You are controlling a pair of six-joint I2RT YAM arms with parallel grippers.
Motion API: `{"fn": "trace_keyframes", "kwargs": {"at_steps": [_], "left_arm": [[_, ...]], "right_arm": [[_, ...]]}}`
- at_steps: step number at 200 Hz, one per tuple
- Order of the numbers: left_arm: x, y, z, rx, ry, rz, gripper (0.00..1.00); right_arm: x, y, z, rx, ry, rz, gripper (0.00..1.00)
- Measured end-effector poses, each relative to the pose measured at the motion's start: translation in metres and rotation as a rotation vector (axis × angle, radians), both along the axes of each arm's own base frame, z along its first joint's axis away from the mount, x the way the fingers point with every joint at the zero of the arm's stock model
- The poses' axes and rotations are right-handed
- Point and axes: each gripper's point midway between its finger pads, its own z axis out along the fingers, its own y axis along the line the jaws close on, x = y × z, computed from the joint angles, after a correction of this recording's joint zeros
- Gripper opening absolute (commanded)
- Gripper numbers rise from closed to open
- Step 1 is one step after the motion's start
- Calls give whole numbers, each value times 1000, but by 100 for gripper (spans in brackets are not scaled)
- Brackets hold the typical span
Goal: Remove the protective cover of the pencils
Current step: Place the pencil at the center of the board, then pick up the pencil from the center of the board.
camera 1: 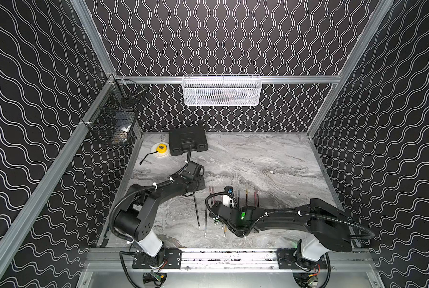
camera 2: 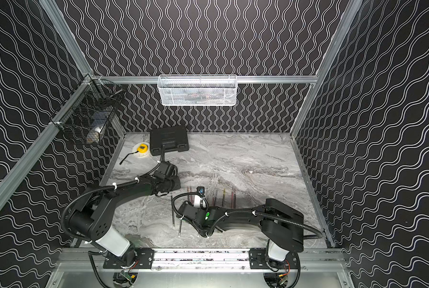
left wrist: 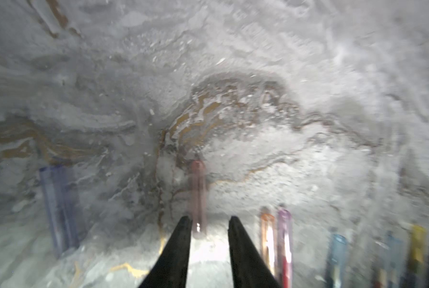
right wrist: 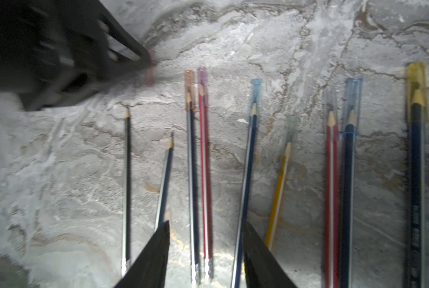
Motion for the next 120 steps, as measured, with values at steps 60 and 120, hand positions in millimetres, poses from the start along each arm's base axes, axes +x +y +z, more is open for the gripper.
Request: {"fn": "trace_keyframes", "kwargs": {"at_steps": [60, 120], "left_arm": [[-17, 3, 50, -76, -107, 9, 37], [-35, 10, 75, -112, -164, 27, 37]], "right_arm": [[7, -2, -18, -43, 33, -22, 43], [9, 17, -15, -45, 49, 27, 37]]}}
